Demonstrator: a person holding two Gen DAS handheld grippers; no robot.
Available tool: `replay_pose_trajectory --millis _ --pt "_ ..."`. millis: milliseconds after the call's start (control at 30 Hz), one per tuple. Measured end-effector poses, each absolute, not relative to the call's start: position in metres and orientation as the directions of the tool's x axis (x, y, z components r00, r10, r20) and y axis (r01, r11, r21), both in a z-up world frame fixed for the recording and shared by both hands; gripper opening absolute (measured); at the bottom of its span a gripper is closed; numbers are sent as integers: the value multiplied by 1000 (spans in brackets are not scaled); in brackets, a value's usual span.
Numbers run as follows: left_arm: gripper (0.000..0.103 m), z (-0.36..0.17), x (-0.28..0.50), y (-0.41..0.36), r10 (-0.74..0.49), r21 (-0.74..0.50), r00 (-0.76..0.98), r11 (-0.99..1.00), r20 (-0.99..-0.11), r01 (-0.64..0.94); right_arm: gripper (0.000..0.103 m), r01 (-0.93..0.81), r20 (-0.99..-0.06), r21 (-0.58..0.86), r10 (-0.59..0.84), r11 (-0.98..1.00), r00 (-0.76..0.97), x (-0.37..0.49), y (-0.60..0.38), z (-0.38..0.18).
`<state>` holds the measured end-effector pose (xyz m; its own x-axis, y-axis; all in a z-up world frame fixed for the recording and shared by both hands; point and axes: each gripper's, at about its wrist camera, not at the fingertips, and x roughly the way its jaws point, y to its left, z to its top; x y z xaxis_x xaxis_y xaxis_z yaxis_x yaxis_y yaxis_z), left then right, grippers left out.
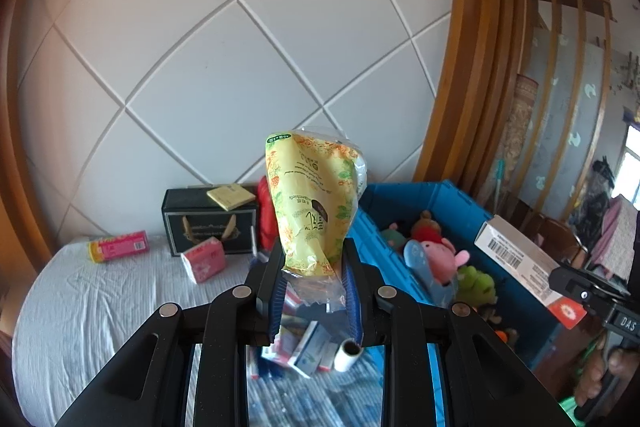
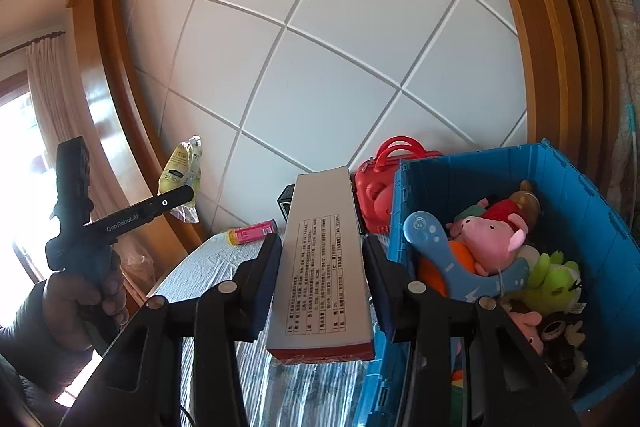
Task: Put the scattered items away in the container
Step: 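Carry the soap pack and medicine box in both grippers over the blue crate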
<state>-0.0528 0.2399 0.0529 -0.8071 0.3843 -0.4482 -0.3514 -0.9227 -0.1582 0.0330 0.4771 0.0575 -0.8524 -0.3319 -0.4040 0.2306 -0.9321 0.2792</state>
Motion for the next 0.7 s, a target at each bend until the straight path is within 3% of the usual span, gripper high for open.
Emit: replay_pose_trajectory --millis 700 --pt "24 68 -75 387 525 -138 -719 -840 -456 -525 41 35 -404 318 -169 -947 -899 65 602 42"
